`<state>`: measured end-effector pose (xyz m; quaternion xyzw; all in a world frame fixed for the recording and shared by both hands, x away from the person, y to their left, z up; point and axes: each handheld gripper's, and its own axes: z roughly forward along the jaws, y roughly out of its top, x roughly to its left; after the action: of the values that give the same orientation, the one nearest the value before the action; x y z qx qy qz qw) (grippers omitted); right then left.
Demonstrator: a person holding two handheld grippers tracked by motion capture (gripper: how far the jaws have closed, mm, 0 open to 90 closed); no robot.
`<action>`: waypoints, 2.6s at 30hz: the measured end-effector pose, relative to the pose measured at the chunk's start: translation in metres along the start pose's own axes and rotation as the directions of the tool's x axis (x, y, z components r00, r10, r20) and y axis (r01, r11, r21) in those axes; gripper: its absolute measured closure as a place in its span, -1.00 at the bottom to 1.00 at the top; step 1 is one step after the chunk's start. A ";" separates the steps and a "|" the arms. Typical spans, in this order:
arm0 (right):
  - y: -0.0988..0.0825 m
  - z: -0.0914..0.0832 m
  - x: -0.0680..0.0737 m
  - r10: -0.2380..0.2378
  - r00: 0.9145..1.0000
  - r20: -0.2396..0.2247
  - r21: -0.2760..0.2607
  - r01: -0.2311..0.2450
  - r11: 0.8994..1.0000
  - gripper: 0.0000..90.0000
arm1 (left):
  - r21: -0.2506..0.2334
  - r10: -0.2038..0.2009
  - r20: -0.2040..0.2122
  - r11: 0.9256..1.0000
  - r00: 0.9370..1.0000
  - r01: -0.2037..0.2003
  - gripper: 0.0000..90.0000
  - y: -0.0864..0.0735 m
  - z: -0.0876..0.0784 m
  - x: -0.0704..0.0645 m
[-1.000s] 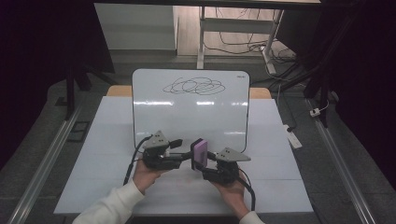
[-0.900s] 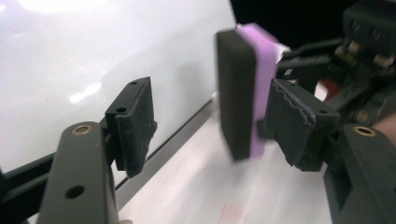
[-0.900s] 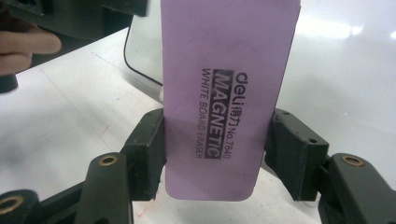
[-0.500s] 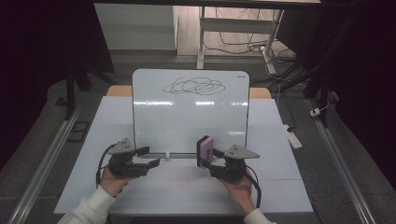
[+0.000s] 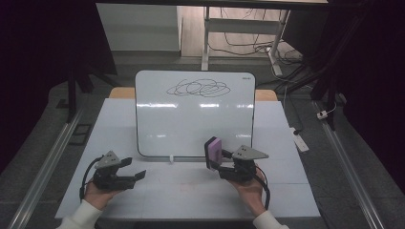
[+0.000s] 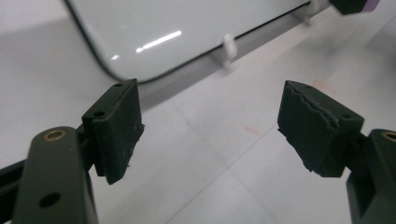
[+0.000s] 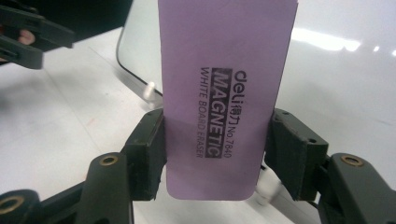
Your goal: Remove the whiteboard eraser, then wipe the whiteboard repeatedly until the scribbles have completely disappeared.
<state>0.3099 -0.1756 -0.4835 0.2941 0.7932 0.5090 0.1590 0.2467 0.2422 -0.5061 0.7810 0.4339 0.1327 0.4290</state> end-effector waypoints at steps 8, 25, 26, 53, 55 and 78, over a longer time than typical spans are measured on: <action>0.005 -0.008 -0.008 0.016 0.999 0.035 -0.031 -0.015 0.999 -0.10 | 0.023 0.004 -0.003 1.000 1.000 -0.004 -0.50 -0.006 0.003 0.005; 0.019 -0.015 -0.013 0.030 0.995 0.099 -0.079 -0.022 0.997 -0.10 | 0.016 -0.004 -0.014 1.000 1.000 0.004 -0.50 -0.005 0.006 0.008; 0.022 -0.016 -0.013 0.027 0.993 0.113 -0.076 -0.018 0.997 -0.10 | 0.015 -0.005 -0.015 1.000 1.000 0.006 -0.50 -0.005 0.006 0.008; 0.108 -0.001 -0.062 0.086 0.942 0.325 -0.188 -0.025 0.982 -0.10 | 0.010 -0.002 0.016 1.000 1.000 0.002 -0.49 -0.005 0.009 0.008; 0.115 0.000 -0.067 0.088 0.936 0.342 -0.179 -0.027 0.983 -0.10 | 0.011 0.000 0.015 1.000 1.000 0.000 -0.49 -0.005 0.009 0.008; 0.149 0.039 -0.075 0.081 0.923 0.375 -0.095 -0.049 0.994 -0.09 | 0.012 -0.003 0.002 1.000 1.000 0.003 -0.49 -0.006 0.009 0.009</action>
<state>0.4355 -0.1488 -0.3697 0.4060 0.7154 0.4804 0.3042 0.2539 0.2452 -0.5177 0.7830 0.4356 0.1286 0.4250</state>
